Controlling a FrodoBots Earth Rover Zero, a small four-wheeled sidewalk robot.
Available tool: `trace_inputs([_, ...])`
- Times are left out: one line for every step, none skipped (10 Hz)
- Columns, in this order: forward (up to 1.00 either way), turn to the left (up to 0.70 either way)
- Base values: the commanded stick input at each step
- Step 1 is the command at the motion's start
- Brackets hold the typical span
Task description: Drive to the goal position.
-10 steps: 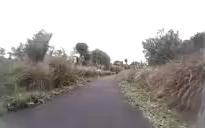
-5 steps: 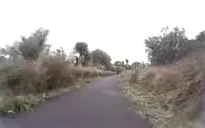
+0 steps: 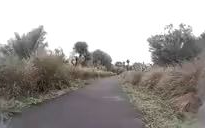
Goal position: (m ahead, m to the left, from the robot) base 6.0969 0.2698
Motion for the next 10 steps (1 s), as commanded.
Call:
trace_inputs([0.85,0.00])
trace_inputs([0.85,0.00])
trace_inputs([0.85,0.00])
trace_inputs([0.85,0.00])
trace_inputs([0.85,0.00])
trace_inputs([0.85,0.00])
trace_inputs([0.85,0.00])
trace_inputs([0.85,0.00])
trace_inputs([0.85,-0.02])
trace_inputs([0.85,-0.26])
